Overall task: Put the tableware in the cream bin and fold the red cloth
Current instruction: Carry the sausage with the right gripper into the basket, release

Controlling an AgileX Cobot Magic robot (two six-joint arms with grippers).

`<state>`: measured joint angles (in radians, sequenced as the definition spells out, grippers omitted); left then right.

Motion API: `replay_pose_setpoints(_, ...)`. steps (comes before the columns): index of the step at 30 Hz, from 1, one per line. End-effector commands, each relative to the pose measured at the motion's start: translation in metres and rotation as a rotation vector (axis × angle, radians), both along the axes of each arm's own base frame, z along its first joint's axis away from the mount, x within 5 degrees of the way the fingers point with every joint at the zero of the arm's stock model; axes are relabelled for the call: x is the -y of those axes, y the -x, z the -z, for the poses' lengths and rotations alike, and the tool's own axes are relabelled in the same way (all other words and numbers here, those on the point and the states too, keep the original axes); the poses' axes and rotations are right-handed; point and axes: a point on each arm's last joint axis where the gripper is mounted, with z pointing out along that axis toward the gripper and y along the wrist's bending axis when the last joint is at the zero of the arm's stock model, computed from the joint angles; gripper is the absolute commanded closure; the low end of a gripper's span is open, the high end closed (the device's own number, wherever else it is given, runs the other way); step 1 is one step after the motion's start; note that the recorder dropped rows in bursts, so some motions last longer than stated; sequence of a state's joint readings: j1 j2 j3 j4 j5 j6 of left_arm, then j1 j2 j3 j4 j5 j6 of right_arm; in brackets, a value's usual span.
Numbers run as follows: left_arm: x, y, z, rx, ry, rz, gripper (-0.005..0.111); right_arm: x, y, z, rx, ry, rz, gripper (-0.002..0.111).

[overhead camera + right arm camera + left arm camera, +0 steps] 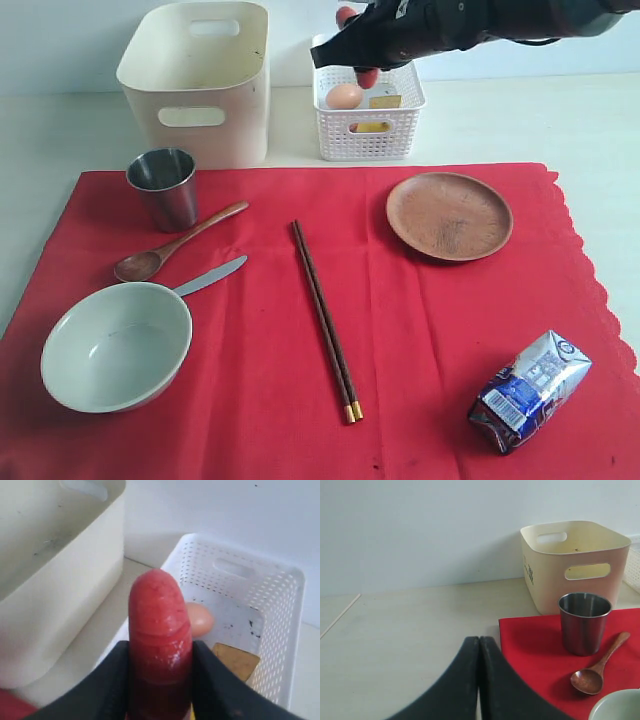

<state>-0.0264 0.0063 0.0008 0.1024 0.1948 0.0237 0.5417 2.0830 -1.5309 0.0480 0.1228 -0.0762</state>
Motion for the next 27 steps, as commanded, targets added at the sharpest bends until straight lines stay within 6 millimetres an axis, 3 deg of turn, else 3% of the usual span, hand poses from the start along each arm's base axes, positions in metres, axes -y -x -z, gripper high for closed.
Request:
replay_pose_setpoints(1, 0.000, 0.000, -0.001, 0.008, 0.006, 0.006, 0.106, 0.002, -0.027, 0.014, 0.016, -0.033, 0.044, 0.108)
replay_pose_setpoints(6, 0.000, 0.000, -0.001, 0.008, 0.006, 0.006, 0.106, -0.002, -0.044, 0.030, 0.022, -0.036, 0.053, 0.108)
replay_pose_setpoints(12, 0.000, 0.000, -0.001, 0.008, 0.006, 0.006, 0.106, -0.005, -0.051, 0.042, 0.023, -0.036, 0.054, 0.106)
replay_pose_setpoints(22, 0.000, 0.000, -0.001, 0.008, 0.006, 0.006, 0.106, -0.005, -0.051, 0.045, 0.013, -0.033, 0.055, 0.054)
replay_pose_setpoints(27, 0.000, 0.000, -0.001, 0.008, 0.006, 0.006, 0.106, -0.005, -0.050, 0.047, -0.008, -0.028, 0.057, 0.035)
